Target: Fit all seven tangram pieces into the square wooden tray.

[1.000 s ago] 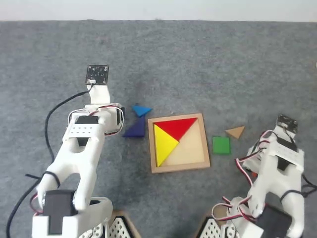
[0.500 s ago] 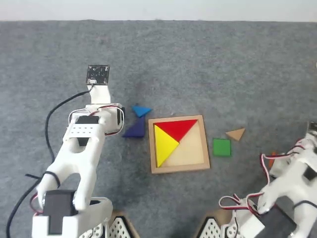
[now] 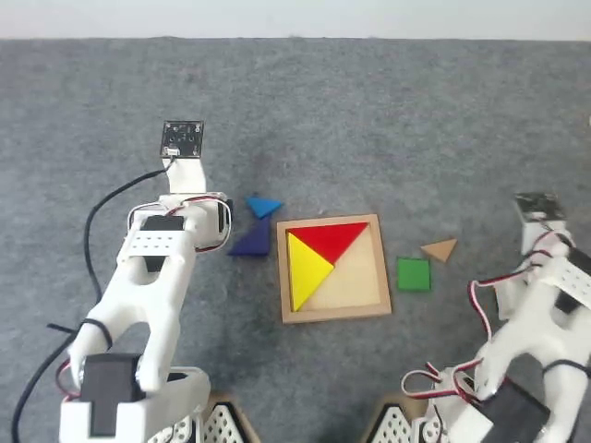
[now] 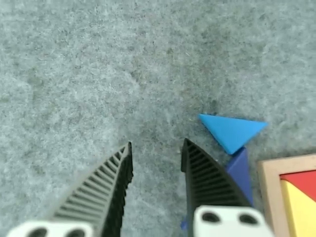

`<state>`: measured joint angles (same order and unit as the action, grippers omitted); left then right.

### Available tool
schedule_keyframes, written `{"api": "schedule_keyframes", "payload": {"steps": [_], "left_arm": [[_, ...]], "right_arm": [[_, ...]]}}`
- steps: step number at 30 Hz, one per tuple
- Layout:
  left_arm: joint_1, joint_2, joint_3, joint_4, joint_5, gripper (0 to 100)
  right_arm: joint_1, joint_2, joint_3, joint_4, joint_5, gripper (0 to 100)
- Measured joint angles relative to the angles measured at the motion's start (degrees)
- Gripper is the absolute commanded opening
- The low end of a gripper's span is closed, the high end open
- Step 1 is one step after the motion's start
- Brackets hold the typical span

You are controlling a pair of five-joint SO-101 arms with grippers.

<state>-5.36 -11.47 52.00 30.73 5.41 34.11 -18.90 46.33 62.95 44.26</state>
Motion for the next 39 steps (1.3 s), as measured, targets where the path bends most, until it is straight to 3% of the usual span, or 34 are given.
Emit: {"api": "schedule_keyframes", "payload": {"steps": [6,11,19,29,39], "left_arm": [[0.0,0.0,0.0,0.0,0.0,16],[0.0,0.0,0.0,0.0,0.0,16],[0.0,0.0,0.0,0.0,-0.09,16],[-0.09,0.0,0.0,0.0,-1.76,16],[-0.09,0.0,0.0,0.0,-1.76,16]], "right_arm": [[-2.02,0.53,-0.09,-2.46,9.93,18.8],[-2.11,0.53,-0.09,-2.64,12.4,19.0],[-1.32,0.53,2.55,-5.1,14.07,35.8],[-0.88,0.53,6.77,-5.8,14.51,27.9],[0.26,0.53,10.9,-10.37,15.21,27.3]]}}
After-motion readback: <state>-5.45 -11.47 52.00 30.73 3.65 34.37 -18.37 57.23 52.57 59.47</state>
